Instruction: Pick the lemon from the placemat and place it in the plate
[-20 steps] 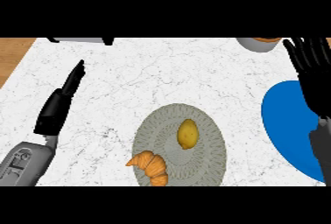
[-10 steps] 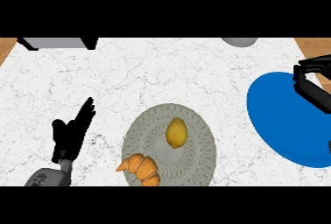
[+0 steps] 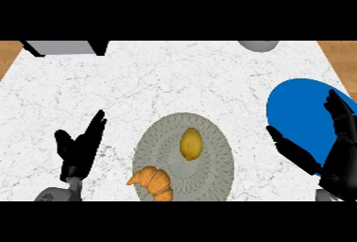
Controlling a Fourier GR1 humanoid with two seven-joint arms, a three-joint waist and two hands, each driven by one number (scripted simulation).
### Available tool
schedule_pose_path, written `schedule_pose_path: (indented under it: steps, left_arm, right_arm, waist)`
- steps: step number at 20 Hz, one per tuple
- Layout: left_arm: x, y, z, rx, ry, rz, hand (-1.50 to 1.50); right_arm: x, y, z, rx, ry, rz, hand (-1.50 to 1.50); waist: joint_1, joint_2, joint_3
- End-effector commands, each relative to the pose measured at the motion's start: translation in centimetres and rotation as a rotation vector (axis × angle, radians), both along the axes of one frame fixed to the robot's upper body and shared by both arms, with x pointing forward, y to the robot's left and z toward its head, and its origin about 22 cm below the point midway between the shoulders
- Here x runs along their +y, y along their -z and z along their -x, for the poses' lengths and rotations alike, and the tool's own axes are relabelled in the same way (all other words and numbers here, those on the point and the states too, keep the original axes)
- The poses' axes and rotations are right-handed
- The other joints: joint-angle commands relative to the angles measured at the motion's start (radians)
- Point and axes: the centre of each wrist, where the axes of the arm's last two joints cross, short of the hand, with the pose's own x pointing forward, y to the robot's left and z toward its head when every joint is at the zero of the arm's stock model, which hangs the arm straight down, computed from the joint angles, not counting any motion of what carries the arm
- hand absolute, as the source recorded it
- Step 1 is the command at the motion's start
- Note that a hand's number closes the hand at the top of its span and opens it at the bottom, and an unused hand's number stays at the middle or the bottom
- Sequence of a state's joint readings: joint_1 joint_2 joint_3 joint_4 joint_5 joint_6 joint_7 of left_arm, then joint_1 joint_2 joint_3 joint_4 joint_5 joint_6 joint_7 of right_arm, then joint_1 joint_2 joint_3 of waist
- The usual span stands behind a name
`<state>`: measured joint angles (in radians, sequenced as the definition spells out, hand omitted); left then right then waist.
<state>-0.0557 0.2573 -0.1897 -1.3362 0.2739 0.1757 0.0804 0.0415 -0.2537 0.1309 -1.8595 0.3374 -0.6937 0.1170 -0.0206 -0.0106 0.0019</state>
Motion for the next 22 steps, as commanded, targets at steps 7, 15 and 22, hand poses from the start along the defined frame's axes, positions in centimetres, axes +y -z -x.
schedule_pose_path:
  steps: [7,15,22]
  left_arm:
    - [-1.1,-0.6,0.8,0.074,0.035,0.031,0.00]
    - [-1.9,0.0,0.6,0.074,0.036,0.019,0.00]
    - [-2.6,-1.3,1.4,0.098,0.037,0.015,0.00]
  right_arm:
    - [2.8,-0.6,3.3,0.504,-0.145,0.262,-1.50]
    - [9.5,-4.7,3.6,0.720,-0.151,0.363,-1.50]
    - [16.5,-4.2,-0.3,0.778,-0.108,0.399,-1.50]
  waist:
    - [0.030,0.007,-0.008]
    - [0.026,0.010,-0.004]
    - [0.035,0.010,-0.002]
